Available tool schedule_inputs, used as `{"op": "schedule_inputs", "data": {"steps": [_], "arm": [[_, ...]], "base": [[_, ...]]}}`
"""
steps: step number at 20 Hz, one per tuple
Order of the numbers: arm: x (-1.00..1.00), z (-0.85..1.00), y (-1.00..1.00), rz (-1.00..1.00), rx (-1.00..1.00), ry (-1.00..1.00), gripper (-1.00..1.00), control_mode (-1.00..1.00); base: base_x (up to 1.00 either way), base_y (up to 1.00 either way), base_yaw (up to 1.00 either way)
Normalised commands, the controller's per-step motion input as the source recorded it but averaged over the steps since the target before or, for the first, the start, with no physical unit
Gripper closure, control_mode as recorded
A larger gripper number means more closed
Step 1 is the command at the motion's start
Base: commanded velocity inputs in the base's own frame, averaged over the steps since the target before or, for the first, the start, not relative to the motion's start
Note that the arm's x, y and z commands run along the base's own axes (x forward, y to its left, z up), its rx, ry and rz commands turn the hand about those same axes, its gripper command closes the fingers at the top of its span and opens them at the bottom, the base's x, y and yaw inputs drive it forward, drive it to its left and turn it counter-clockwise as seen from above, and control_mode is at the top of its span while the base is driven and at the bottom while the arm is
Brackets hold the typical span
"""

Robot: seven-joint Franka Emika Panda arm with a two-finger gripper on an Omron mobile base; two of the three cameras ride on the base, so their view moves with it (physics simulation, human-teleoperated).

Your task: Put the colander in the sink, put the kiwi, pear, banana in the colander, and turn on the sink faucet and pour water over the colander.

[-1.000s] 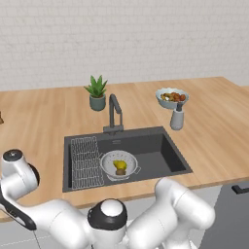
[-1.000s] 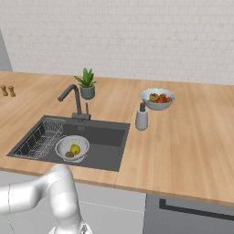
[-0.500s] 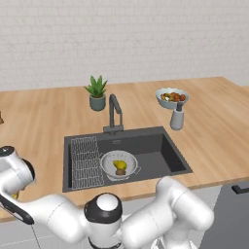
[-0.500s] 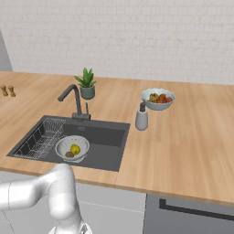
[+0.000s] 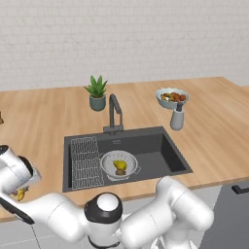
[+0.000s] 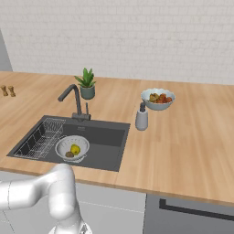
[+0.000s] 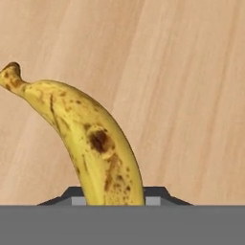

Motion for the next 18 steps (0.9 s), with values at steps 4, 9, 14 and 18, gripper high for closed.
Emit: {"op": "schedule_inputs", "data": {"steps": [4,9,14,18], "arm": [[0.00,0.00,-0.70,-0.02,-0.01,0.00,1.00,-1.00],[-0.10,0.08,-0.87,-0.06,0.00,-0.03,1.00,-1.00],[-0.29,0.31,-0.90,-0.01,0.00,-0.06,1.00,-1.00],[-0.30,0.38,-0.97,-0.01,0.02,-0.07,1.00,-1.00]], "base": [[0.00,0.00,0.00],[0.00,0.00,0.00],[0.00,0.00,0.00],[0.00,0.00,0.00]]}}
